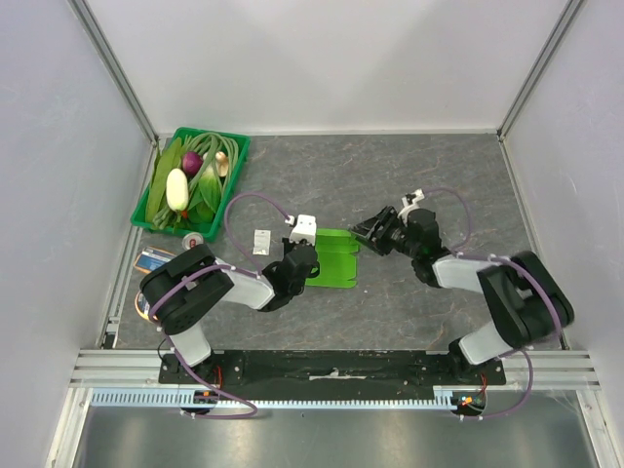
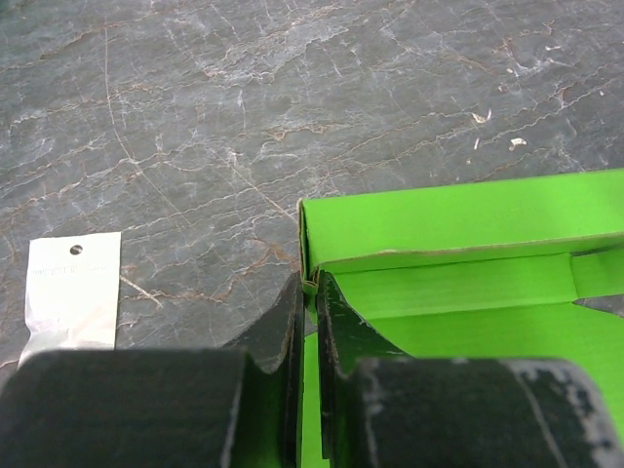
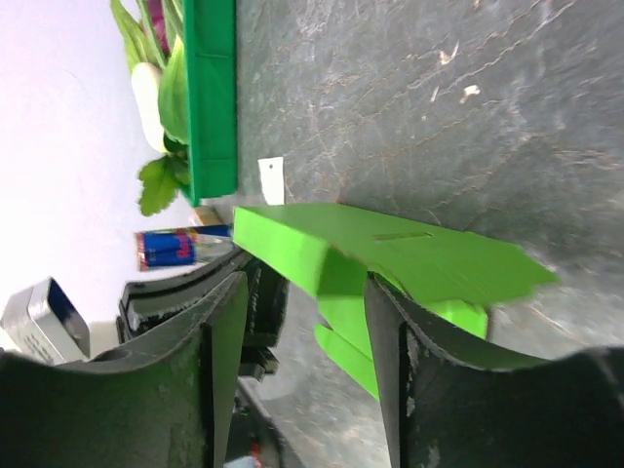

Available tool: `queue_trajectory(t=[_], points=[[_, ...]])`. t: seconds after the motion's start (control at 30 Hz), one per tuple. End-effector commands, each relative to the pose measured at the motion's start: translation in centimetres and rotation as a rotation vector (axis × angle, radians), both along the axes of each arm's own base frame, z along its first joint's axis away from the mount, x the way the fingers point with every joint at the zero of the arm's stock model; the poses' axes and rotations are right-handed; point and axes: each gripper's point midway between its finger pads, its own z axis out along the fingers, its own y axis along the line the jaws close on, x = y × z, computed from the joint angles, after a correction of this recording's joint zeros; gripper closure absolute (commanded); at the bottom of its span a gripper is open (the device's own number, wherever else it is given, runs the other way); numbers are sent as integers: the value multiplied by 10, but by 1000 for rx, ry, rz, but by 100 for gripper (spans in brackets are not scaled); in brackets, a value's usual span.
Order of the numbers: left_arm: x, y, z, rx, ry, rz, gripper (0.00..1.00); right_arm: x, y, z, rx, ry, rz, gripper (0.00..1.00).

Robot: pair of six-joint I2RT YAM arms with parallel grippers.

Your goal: Fold the paper box

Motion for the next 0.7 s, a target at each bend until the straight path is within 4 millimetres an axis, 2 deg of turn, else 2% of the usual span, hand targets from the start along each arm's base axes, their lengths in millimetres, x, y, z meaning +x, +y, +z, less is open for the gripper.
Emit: queue_trajectory(t=[0.0, 0.03, 0.07, 0.13, 0.17, 0.2, 0.3, 0.4, 0.43, 0.5, 0.67], points=[[3, 3, 5, -23, -19, 60, 98, -30, -32, -17, -318, -97, 98, 39], [3, 4, 5, -19, -19, 65, 98, -28, -43, -10, -396, -149, 69, 39], [3, 4, 5, -18, -17, 67, 98, -41, -46, -21, -487, -140, 104, 41], [2, 4, 6, -17, -17, 67, 98, -42, -56, -21, -610, -204, 87, 51], [2, 4, 6, -20, -19, 69, 98, -48, -47, -21, -629, -237, 109, 59], [2, 4, 6, -19, -18, 70, 98, -49, -43, -20, -637, -254, 108, 75], [3, 3, 4, -15, -15, 74, 98, -36, -42, -22, -734, -287, 36, 100], [3, 4, 3, -16, -13, 80, 98, -23, -46, -33, -803, -271, -35, 100], [3, 3, 3, -15, -12, 78, 98, -21, -49, -44, -836, -243, -40, 100], [3, 3, 2, -11, -10, 79, 98, -13, -52, -44, -858, -249, -85, 100], [2, 5, 1, -12, -7, 80, 98, -1, -44, -50, -860, -264, -88, 100]])
